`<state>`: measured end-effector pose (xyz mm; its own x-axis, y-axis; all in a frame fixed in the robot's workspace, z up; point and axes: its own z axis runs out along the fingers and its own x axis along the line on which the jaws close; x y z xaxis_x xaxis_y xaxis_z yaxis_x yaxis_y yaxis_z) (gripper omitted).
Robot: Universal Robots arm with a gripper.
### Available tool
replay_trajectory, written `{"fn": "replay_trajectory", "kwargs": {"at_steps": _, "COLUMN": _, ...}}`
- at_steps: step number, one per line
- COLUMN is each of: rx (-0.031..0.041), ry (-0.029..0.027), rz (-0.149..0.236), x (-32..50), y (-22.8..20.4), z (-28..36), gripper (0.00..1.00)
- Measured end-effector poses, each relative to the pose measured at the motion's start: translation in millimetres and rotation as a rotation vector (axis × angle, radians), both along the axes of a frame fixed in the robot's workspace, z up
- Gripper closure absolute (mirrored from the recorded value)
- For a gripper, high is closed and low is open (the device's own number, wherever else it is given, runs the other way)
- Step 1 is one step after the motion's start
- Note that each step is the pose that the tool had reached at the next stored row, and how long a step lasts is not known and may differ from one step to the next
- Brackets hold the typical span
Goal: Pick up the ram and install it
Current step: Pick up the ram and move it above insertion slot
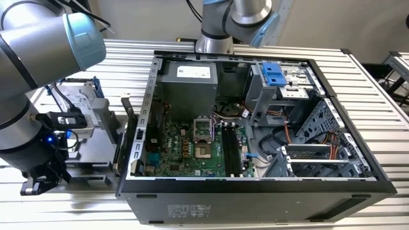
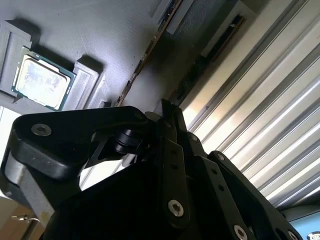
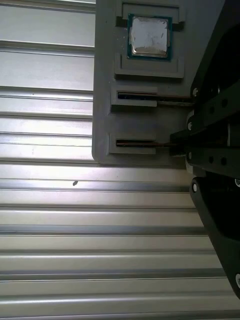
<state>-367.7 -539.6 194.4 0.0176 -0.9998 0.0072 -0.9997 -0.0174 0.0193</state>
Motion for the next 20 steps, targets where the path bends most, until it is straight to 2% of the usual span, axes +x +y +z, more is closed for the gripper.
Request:
{"fn": "replay_trajectory", "kwargs": {"at_steps": 13, "rx": 0.0000, "ry": 0.0000, "rz": 0.000, "x": 0.0, "y": 0.0, "z": 0.4, "gripper": 1.00}}
{"fn": "replay_trajectory", "kwargs": {"at_steps": 20, "rx": 0.0001, "ry": 0.0000, "rz": 0.000, "x": 0.0, "y": 0.0, "z": 8.5, "gripper": 1.00}}
